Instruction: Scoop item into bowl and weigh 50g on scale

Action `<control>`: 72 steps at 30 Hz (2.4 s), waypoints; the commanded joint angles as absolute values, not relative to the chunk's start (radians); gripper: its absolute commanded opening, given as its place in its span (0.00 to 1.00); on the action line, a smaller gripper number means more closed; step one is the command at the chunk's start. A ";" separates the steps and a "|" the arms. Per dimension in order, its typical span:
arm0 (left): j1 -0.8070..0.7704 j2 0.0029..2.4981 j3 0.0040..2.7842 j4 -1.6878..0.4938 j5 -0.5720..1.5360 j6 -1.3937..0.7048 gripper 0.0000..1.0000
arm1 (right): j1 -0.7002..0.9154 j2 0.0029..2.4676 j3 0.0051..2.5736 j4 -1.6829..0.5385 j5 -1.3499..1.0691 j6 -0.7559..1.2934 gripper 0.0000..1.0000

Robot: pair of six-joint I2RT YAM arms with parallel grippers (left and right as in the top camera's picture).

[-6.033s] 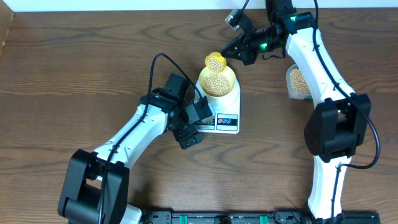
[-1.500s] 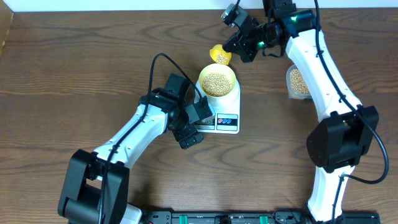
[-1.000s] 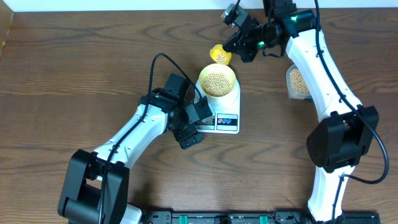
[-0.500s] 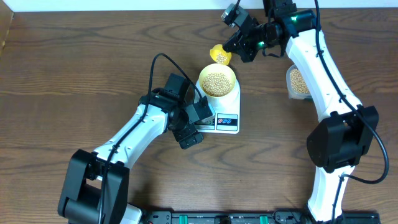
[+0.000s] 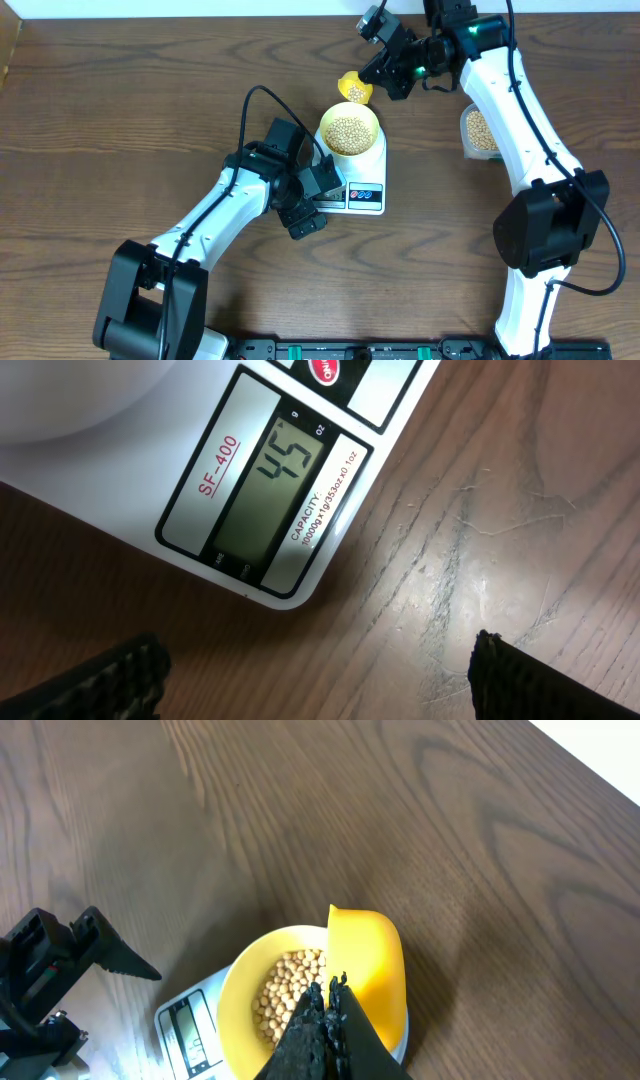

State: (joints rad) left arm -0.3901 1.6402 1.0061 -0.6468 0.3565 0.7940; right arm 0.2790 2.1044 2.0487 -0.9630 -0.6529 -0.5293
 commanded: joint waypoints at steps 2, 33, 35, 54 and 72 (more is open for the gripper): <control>-0.392 1.647 0.999 -0.649 0.349 0.811 0.98 | 0.276 2.086 2.064 -0.993 -0.710 -0.593 0.01; -0.392 1.647 0.999 -0.649 0.349 0.811 0.98 | 0.263 2.086 2.064 -0.984 -0.746 -0.580 0.01; -0.392 1.647 1.000 -0.649 0.349 0.811 0.98 | 0.263 2.086 2.064 -0.983 -0.746 -0.580 0.01; -0.392 1.647 1.000 -0.649 0.350 0.811 0.98 | 0.262 2.086 2.064 -0.982 -0.739 -0.580 0.01; -0.392 1.647 0.999 -0.649 0.350 0.811 0.98 | 0.262 2.086 2.064 -0.984 -0.739 -0.580 0.01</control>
